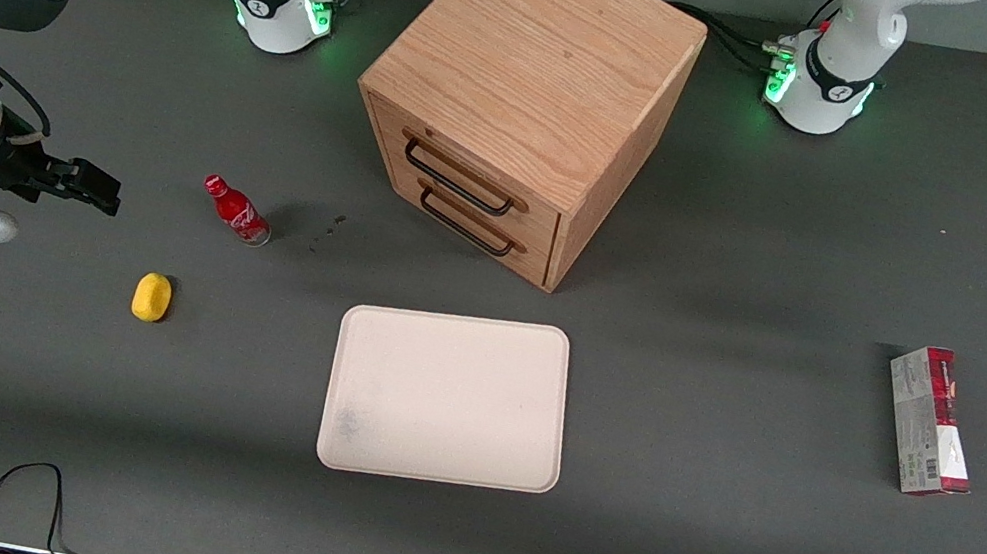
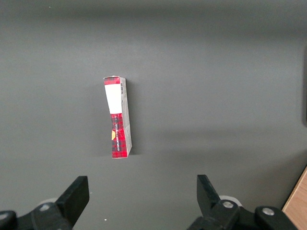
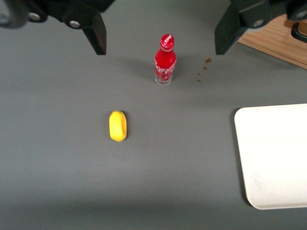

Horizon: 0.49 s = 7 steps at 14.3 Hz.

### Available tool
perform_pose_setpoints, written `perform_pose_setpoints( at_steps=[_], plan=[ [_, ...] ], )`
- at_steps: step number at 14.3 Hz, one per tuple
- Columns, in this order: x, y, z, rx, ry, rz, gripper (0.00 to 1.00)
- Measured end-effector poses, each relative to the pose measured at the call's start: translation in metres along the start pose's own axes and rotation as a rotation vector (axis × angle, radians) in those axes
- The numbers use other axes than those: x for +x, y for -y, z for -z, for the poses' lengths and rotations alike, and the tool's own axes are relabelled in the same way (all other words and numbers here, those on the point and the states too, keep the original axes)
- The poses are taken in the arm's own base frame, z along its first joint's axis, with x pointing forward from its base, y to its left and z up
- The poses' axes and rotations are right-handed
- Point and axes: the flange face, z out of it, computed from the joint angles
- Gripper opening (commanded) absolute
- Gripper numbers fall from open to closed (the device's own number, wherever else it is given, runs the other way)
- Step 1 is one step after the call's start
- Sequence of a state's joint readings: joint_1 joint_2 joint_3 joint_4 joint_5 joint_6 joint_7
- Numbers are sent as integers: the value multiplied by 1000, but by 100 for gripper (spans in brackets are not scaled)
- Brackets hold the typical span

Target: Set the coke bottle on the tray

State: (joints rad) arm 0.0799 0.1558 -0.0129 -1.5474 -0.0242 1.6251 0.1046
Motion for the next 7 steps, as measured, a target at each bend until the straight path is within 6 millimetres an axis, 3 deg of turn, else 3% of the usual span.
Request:
perform_pose_setpoints(
  at_steps=[7],
  plan=[
    [-7, -7, 3, 14, 38, -17, 100]
  ],
)
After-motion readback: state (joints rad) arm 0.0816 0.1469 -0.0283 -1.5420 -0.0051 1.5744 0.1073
